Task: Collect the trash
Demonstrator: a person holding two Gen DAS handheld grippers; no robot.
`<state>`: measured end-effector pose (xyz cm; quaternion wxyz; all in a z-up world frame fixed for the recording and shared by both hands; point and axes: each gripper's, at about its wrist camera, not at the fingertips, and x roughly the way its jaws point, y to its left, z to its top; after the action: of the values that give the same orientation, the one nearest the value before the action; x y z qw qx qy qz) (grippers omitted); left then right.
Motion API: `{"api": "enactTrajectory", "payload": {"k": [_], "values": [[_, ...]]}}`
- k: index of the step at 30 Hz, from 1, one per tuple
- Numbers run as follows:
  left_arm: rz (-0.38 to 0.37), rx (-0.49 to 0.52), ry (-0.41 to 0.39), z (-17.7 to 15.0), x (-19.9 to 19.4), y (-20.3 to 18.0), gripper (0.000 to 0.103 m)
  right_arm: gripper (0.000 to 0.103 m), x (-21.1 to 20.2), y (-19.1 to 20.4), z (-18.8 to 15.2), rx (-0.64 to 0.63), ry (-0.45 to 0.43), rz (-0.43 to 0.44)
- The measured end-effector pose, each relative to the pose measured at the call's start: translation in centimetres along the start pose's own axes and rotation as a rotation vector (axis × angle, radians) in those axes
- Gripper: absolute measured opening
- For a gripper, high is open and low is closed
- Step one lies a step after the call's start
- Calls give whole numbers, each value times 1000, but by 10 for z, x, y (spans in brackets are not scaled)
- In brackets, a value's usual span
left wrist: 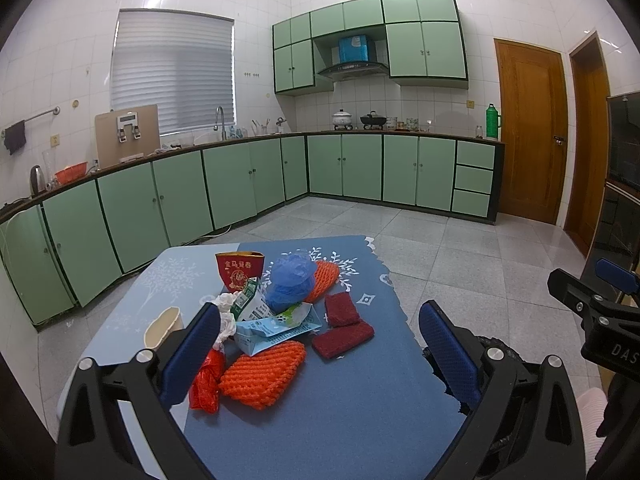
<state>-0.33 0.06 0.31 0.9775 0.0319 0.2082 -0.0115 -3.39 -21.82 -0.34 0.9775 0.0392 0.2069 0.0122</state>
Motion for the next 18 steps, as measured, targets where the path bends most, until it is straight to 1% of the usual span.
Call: {"api": "enactTrajectory", "payload": {"k": [18], "values": [[-1, -3, -1, 0, 0, 1, 97, 98, 2, 0, -2, 8, 8, -9]]}}
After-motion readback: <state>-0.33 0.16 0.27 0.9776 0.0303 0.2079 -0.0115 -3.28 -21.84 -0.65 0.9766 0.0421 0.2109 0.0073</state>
